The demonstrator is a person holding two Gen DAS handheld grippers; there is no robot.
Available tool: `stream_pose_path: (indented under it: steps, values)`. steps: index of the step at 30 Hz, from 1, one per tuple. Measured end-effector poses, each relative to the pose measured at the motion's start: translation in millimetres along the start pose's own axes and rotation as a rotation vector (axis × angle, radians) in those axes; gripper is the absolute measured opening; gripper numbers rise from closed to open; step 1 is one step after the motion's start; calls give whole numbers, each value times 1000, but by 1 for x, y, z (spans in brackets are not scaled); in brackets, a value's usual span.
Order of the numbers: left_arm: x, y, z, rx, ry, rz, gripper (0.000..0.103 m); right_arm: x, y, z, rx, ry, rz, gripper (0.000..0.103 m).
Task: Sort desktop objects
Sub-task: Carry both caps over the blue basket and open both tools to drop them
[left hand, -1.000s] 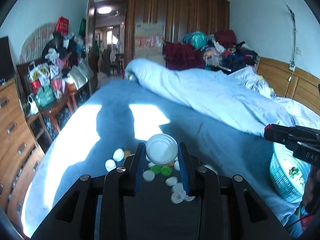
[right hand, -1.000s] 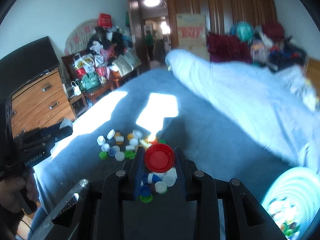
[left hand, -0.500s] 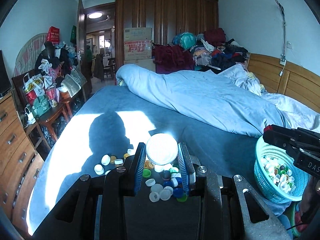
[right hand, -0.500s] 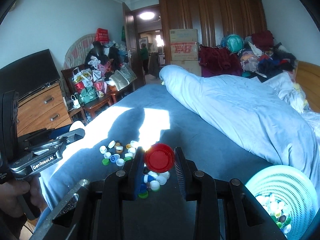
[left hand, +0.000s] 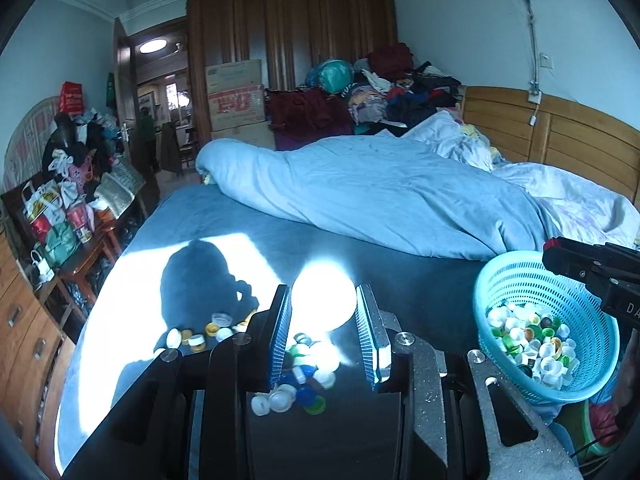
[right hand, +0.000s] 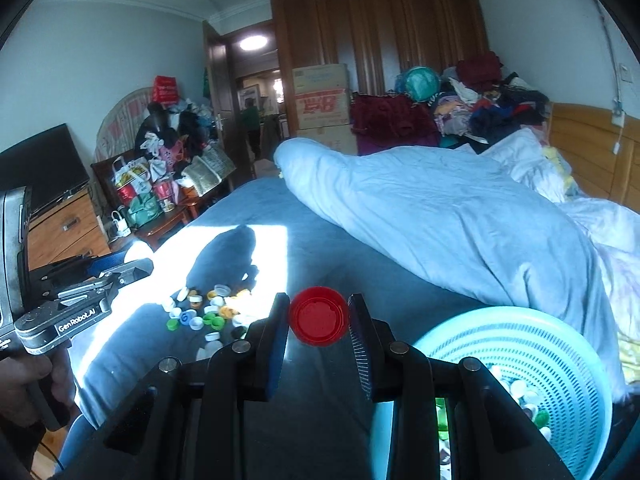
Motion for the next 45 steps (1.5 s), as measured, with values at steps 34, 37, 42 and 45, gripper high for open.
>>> stream_pose_path:
  steps: [34,37,42,45]
  values:
    - [63,-27,276,321,-358,-238,28,-75,-76,191,200,-233,-72,33]
    - [69,-31,287,336,-368,-256,28,-75,-79,197,208,-238,-75,33]
    - [75,-36,301,361,-385,-277,28,-71,-85,202,218,-238,-96,34]
    - [75,-35,301,356,-381,-273,35,-72,-86,203,219,-241,-97,52]
Point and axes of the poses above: each gripper's, at about its wrist camera, not at the fingertips, and x roughly the way its jaws point, z to its right, y to its top, the point moved 7 cm from there along x, roughly the way its jaws point, and after that the axes turned 7 degrees about -x, right-handed, at the moved point
